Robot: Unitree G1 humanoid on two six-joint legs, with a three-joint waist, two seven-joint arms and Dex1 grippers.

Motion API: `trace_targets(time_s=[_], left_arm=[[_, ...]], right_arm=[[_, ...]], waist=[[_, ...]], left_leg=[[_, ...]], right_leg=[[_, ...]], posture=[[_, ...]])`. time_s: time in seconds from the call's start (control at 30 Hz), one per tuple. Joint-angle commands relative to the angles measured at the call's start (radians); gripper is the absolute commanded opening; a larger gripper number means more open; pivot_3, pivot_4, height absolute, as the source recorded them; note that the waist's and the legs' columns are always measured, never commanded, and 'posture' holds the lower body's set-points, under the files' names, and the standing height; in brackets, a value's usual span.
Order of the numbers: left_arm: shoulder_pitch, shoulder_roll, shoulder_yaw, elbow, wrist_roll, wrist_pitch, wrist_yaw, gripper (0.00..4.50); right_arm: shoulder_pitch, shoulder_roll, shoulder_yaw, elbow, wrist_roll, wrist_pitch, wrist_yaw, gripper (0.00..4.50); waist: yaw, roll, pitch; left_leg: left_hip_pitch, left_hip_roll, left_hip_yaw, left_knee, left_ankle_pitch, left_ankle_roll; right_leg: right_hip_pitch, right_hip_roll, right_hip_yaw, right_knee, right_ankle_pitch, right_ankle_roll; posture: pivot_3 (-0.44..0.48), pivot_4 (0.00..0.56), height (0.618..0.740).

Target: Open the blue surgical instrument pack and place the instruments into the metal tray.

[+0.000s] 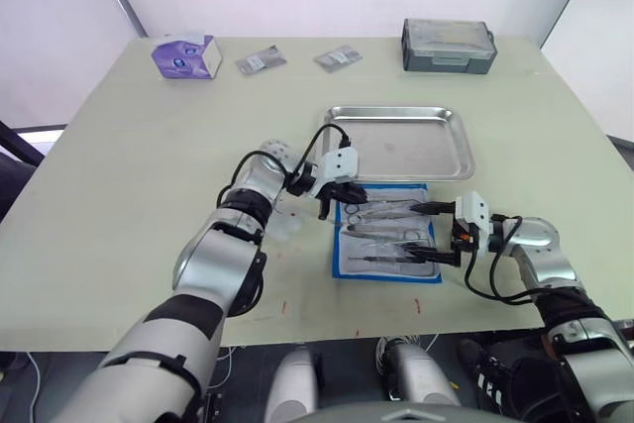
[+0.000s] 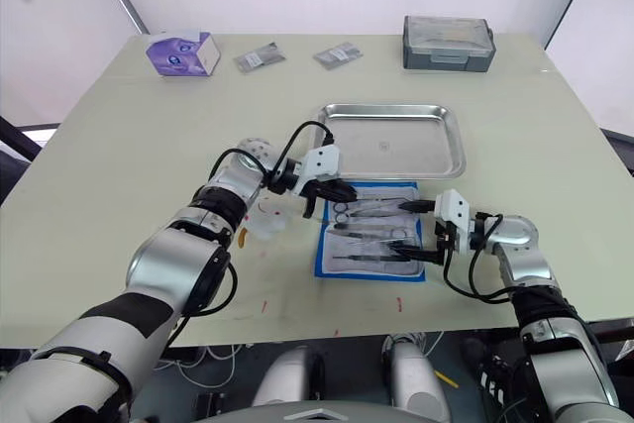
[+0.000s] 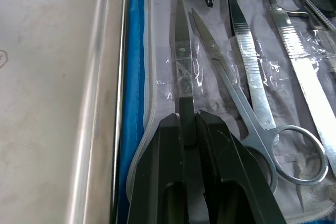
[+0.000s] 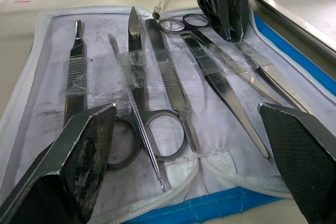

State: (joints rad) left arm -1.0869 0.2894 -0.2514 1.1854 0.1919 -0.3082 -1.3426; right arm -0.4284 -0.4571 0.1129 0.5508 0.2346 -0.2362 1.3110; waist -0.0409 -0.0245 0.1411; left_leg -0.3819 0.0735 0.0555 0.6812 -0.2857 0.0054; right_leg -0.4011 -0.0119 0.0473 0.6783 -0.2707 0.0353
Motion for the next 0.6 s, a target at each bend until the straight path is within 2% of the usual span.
trace_targets(time_s=[0.03,0.2,0.6], left_arm=[[-0.009,0.018,-0.025,-0.022,0.018,0.018,-0.044,0.04],[-0.025,0.039,-0.036,-0.067,0.019,0.057,-0.086,0.04],[-0.012,0.068,-0.038,-0.153,0.003,0.114,-0.097,0.04]], right_arm=[[0.027,0.008,0.056,0.036,-0.062,0.022,-0.004,4.5],[0.028,0.007,0.061,0.037,-0.065,0.031,-0.004,4.5],[0.032,0.006,0.066,0.034,-0.069,0.045,-0.006,4.5]], waist=[[-0.001,0.0,0.0],[-0.002,0.0,0.0],[-0.002,0.0,0.0]], left_leg=[[0.0,0.0,0.0,0.0,0.0,0.0],[0.0,0.0,-0.003,0.0,0.0,0.0],[0.0,0.0,-0.005,-0.001,0.0,0.0]], right_leg=[[0.0,0.0,0.0,0.0,0.0,0.0],[0.0,0.001,0.0,0.0,0.0,-0.001],[0.0,0.002,0.0,0.0,0.0,-0.001]], posture=[[0.0,0.15,0.731],[0.0,0.15,0.731],[0.0,0.15,0.731]])
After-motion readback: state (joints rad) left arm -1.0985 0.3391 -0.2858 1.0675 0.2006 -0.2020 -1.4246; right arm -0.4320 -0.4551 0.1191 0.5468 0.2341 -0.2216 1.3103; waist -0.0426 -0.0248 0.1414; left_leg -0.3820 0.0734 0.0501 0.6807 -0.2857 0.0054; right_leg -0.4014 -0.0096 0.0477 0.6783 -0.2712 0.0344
